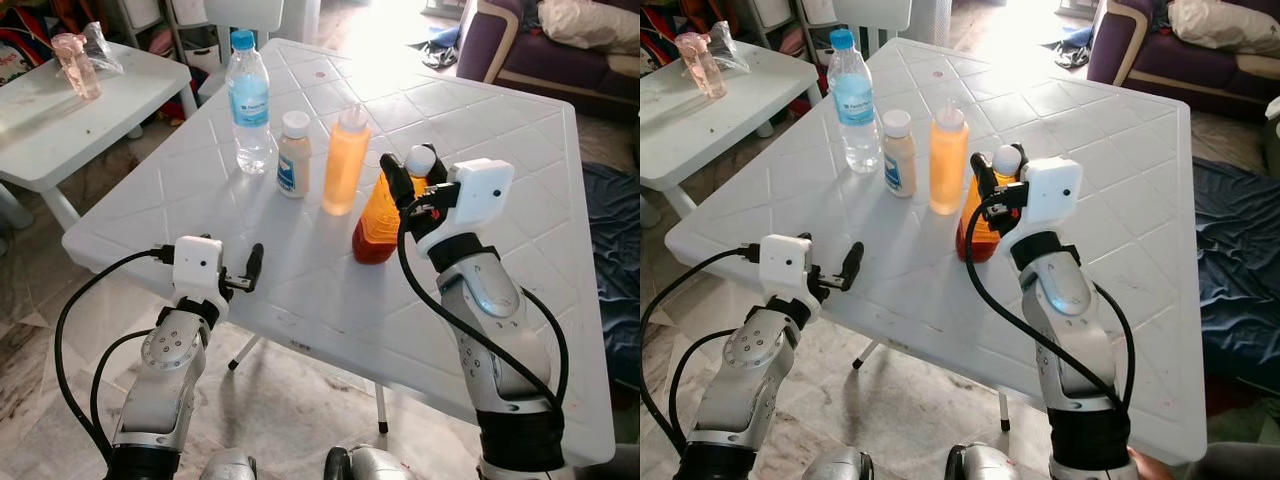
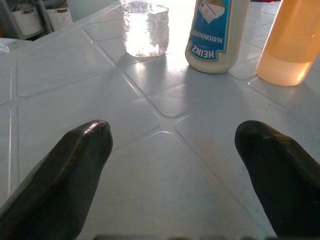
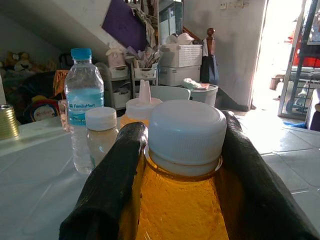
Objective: Restocking fridge
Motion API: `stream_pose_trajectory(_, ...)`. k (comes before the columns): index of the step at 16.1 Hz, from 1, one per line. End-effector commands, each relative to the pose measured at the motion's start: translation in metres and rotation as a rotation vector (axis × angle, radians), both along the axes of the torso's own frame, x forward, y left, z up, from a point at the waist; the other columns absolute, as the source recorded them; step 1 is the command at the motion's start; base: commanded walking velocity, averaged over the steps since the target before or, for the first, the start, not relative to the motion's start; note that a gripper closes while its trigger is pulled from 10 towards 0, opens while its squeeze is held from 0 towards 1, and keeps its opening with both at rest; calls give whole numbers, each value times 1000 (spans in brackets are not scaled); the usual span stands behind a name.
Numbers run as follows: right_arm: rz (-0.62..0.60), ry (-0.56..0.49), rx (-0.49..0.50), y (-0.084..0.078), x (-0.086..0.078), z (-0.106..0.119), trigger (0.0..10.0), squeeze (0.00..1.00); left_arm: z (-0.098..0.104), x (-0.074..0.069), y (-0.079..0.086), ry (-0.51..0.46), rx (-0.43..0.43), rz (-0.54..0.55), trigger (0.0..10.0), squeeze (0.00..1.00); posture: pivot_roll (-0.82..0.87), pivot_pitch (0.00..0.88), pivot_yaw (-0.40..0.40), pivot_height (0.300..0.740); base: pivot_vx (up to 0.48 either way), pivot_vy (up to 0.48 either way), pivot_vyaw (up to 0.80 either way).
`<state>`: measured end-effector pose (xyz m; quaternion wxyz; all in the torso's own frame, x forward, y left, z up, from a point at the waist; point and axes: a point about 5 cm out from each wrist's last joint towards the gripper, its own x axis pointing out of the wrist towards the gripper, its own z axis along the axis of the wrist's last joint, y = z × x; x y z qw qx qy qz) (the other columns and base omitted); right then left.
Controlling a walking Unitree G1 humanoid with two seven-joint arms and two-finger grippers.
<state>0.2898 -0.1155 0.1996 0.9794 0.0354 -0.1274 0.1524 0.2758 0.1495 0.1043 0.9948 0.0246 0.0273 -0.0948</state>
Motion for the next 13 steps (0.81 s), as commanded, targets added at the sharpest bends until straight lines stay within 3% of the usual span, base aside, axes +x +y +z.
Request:
stream_pose_trajectory(1, 5, 68, 0, 0, -2, -12, 10000, 0, -1, 1, -2, 6, 5, -1, 10000, 0, 57, 67, -58, 740, 0, 0, 0)
stream_pose_trajectory(3, 4, 69, -2, -1, -2, -13, 10000, 0, -1, 2, -2, 5, 6, -1, 10000, 0, 58, 66, -56, 740, 0, 0, 0)
stream_pose_trajectory(13, 26, 105, -8, -2, -6, -27, 10000, 0, 0, 1, -3, 3, 10, 1, 10000, 0, 59, 72, -56, 740, -298, 0, 0)
